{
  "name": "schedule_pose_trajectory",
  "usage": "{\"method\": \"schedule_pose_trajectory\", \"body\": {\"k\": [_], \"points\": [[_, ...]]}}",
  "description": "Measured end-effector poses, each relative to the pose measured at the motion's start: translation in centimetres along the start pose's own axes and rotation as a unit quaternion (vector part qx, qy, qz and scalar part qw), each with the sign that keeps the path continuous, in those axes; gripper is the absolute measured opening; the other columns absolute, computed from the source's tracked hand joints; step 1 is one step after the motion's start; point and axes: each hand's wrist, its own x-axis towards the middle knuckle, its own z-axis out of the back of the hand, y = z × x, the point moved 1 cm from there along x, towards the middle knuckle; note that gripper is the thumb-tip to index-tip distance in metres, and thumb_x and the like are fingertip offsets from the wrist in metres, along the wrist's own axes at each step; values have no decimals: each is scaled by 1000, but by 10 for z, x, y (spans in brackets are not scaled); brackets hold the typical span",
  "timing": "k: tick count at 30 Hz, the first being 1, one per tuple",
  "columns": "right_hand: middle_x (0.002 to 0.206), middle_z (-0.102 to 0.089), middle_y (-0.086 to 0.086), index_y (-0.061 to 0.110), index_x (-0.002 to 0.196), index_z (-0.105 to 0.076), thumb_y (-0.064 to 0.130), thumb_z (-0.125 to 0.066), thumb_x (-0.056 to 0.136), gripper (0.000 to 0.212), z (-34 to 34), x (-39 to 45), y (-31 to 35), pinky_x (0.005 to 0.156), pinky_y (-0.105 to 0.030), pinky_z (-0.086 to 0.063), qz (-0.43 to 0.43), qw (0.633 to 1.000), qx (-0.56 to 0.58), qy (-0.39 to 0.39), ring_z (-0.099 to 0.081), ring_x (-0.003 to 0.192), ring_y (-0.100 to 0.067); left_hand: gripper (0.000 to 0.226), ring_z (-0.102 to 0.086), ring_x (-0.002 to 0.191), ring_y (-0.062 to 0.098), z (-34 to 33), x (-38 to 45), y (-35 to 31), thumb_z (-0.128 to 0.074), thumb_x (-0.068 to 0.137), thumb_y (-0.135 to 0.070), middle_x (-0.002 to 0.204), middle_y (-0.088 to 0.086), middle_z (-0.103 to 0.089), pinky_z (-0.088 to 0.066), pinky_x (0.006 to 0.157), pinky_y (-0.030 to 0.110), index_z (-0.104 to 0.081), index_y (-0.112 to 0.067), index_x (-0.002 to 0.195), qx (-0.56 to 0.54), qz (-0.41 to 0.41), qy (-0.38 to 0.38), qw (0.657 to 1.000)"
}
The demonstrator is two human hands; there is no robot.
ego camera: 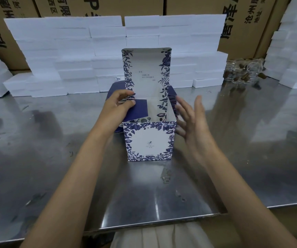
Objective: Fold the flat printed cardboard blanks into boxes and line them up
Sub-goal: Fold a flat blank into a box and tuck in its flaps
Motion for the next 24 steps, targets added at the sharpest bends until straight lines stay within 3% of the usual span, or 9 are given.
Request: {"method": "schedule_pose_trajectory", "body": {"k": [1,3,5,7,10,14,20,24], "points": [[138,-61,7,31,132,-62,83,-46,73,80,7,2,8,113,-48,-42,1,1000,-19,7,-58,126,-18,24,-62,107,16,-1,-1,1,-60,97,-8,118,0,-65,-50,94,30,-67,-25,112,-9,3,3,1000],[101,-74,4,23,101,-69,75,-52,80,58,18,5,23,94,-40,-54,-5,991,-128,26,-67,98,-16,26,-61,105,19,-4,-2,2,-57,98,-6,120,6,-65,-50,92,34,-67,-26,111,-30,19,10,999],[63,-67,-1,19,70,-60,62,-59,92,49,20,8,33,70,-28,-53,-18,962,-263,67,-65,67,-17,26,-60,100,19,-6,-2,3,-56,98,-6,120,7,-65,-49,83,31,-68,-27,108,-43,36,12,998],[45,-49,0,17,58,-49,52,-61,96,52,18,12,37,53,-23,-46,-17,947,-305,99,-54,46,-17,26,-60,96,18,-9,-2,3,-56,97,-8,120,6,-65,-48,77,28,-69,-28,107,-46,47,8,998],[44,-31,6,21,54,-44,35,-63,100,51,16,17,37,46,-26,-32,-17,944,-304,128,-36,41,-15,25,-61,97,17,-11,-2,6,-56,97,-8,118,3,-66,-49,82,31,-69,-28,105,-50,53,3,997],[46,-25,6,23,57,-30,19,-58,103,54,17,24,36,46,-24,-24,-18,942,-306,135,-27,41,-13,18,-65,103,13,-10,-1,7,-58,98,-15,118,-11,-66,-52,94,32,-69,-28,106,-48,55,3,997],[46,-26,5,25,57,-34,49,-60,99,55,15,31,44,41,-20,-25,-14,925,-356,131,-26,41,-15,17,-65,101,9,-8,1,7,-58,100,-18,119,-16,-64,-52,94,31,-67,-31,104,-17,58,29,998],[47,-26,6,24,59,-32,35,-58,103,52,14,39,37,43,-22,-19,-28,940,-313,133,-21,41,-12,16,-65,97,7,-7,1,5,-58,100,-19,124,-14,-64,-53,89,29,-67,-33,102,-9,58,35,998]]}}
